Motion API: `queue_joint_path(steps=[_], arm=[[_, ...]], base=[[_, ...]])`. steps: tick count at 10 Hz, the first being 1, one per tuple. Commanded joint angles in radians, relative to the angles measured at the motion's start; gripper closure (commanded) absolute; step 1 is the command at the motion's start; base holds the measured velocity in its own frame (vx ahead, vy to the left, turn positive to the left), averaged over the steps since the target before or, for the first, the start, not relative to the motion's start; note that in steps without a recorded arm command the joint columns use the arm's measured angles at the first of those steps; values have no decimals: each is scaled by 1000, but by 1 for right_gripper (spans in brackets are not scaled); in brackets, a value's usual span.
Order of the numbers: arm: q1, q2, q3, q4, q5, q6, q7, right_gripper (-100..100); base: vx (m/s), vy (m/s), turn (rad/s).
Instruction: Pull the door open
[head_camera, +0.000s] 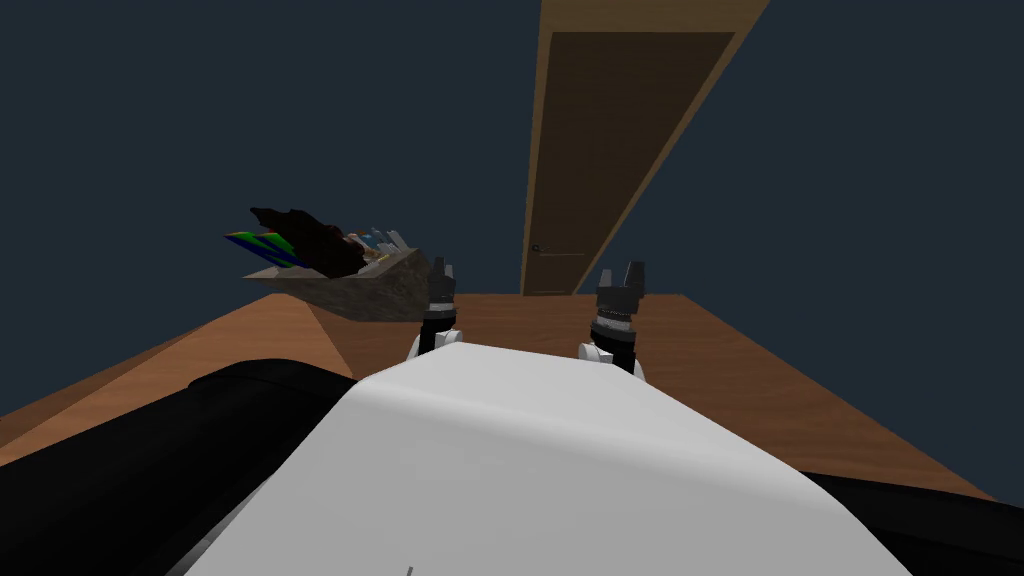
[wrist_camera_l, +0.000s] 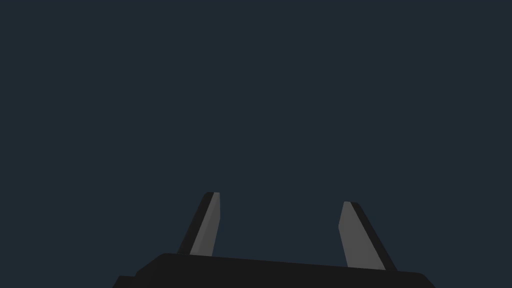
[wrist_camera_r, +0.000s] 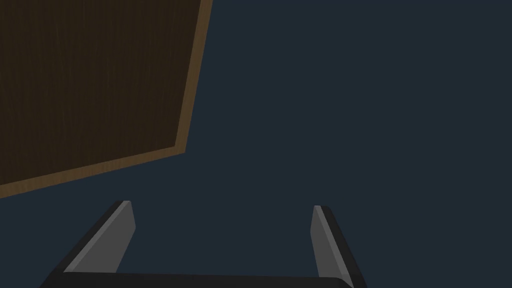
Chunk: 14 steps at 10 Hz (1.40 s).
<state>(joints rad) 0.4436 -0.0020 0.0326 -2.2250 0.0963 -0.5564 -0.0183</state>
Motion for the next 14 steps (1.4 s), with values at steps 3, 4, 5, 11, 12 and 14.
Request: queue_joint_path(steps=[3,4,5,11,12,14], arm=[[-34,-17,-7,75,-4,-5,0,-100],[-45,-22,-9,100,-6,-7,-1,-100],[-56,-27,-12,124,-8,-9,-1,-100],[-129,-57,-29,286,-19,-23,-4,-100],[-143,-62,-32,318,-22,-26,-5,-100],[-171,-72,-38,380,-26,-31,-6,-100]], base=[[77,6,30],[93,2,34],[96,4,34],[91,5,36],[87,8,41],[108,9,43]])
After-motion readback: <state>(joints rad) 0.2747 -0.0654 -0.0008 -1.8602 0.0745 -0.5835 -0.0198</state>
